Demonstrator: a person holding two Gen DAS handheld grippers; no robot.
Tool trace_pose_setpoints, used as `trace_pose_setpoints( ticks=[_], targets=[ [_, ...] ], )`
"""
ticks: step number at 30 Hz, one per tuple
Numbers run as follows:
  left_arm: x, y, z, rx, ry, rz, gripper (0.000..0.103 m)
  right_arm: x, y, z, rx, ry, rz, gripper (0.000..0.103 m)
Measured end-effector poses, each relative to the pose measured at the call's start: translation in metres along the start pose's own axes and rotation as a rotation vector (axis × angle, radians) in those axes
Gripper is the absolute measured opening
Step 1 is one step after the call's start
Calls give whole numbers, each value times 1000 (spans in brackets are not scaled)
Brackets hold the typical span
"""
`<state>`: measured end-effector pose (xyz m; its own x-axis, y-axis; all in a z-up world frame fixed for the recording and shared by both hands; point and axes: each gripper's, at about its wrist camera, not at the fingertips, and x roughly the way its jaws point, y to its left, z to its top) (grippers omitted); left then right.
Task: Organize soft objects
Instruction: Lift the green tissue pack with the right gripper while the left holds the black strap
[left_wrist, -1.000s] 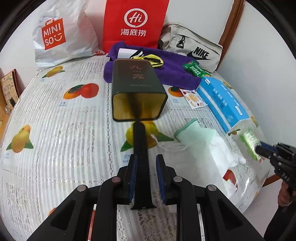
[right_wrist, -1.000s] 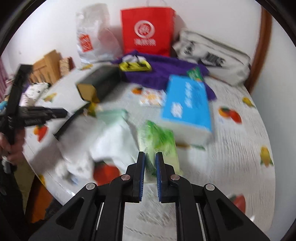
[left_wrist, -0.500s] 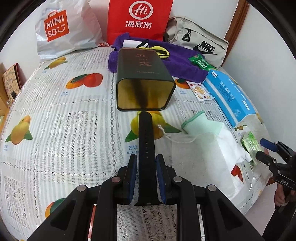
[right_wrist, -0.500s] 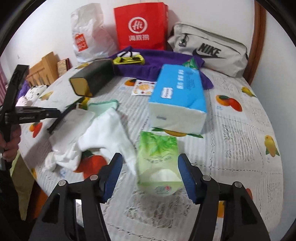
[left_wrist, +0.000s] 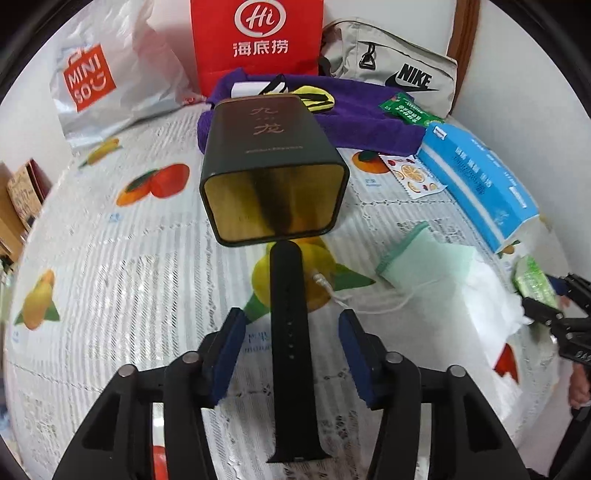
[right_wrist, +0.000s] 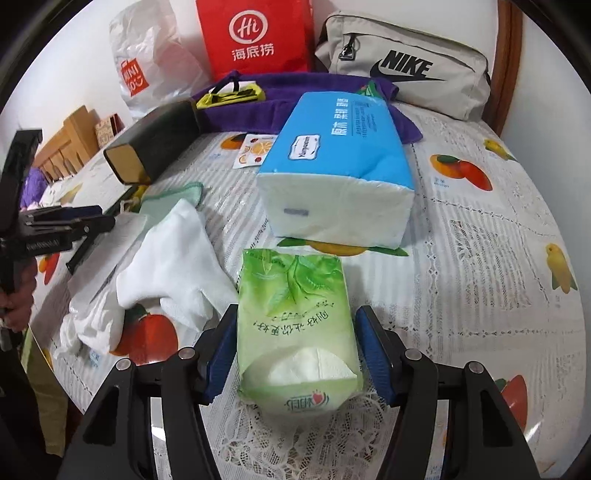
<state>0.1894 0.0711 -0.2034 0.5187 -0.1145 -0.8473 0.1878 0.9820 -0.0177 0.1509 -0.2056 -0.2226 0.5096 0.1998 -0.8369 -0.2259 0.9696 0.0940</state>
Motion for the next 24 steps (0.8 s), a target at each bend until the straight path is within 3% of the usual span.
trace_pose_setpoints(
  ticks=[2, 3, 4, 12, 24],
  targets=[
    [-1, -1, 1, 8, -7, 6, 33, -1, 0, 1, -2, -9, -11, 52],
    [-1, -1, 0, 9, -9, 0, 23, -1, 0, 1, -7, -10, -14, 52],
    [-2, -2, 0, 16, -11, 0, 20, -1, 1, 1, -12, -13, -16, 52],
    [-15, 4, -2, -31, -16, -42, 20, -19, 2, 5, -10, -44, -2, 51],
    [-60, 13, -2, -103, -60, -75, 20, -44, 4, 17, -16, -66, 98, 51]
  ],
)
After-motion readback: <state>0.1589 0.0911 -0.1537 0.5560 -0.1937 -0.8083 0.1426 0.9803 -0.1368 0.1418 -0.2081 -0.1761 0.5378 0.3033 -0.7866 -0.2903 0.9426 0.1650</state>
